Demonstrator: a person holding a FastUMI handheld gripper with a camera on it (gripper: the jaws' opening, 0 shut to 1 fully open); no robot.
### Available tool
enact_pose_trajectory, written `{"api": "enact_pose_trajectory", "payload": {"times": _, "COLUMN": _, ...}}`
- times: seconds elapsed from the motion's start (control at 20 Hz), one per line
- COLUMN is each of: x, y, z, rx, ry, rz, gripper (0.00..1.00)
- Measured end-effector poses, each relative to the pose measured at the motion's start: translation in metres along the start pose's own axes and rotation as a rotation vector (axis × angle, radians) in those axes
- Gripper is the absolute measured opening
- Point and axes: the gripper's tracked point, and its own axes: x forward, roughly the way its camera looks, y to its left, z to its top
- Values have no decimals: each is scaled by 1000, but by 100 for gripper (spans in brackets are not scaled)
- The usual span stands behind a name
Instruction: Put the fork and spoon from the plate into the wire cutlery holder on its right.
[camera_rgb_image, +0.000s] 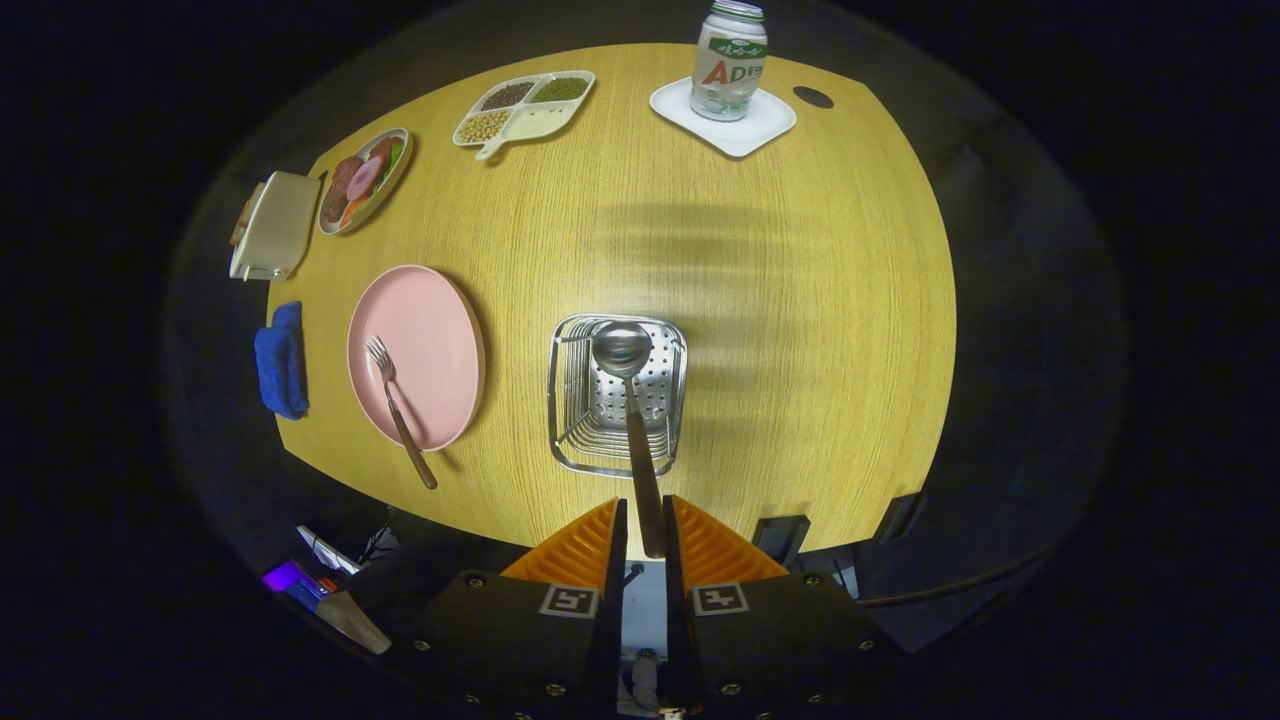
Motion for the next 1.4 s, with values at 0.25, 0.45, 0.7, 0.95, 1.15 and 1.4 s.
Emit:
{"api": "enact_pose_trajectory", "payload": {"times": 0.25, "x": -17, "y": 5, "z": -29, "rx": 33, "ry": -62, "rz": 34, "gripper": 20}}
{"api": "enact_pose_trajectory", "payload": {"times": 0.45, "x": -26, "y": 27, "z": -44, "rx": 36, "ry": -120, "rz": 67, "gripper": 20}}
{"api": "enact_pose_trajectory", "payload": {"times": 0.7, "x": -21, "y": 80, "z": -39, "rx": 43, "ry": -248, "rz": 122, "gripper": 20}}
{"api": "enact_pose_trajectory", "payload": {"times": 0.95, "x": 0, "y": 147, "z": -27, "rx": 35, "ry": -352, "rz": 206, "gripper": 20}}
{"api": "enact_pose_trajectory", "payload": {"times": 1.15, "x": 17, "y": 191, "z": -10, "rx": -1, "ry": -441, "rz": 245, "gripper": 20}}
{"api": "enact_pose_trajectory", "payload": {"times": 1.4, "x": 45, "y": 225, "z": 1, "rx": -62, "ry": -465, "rz": 254, "gripper": 23}}
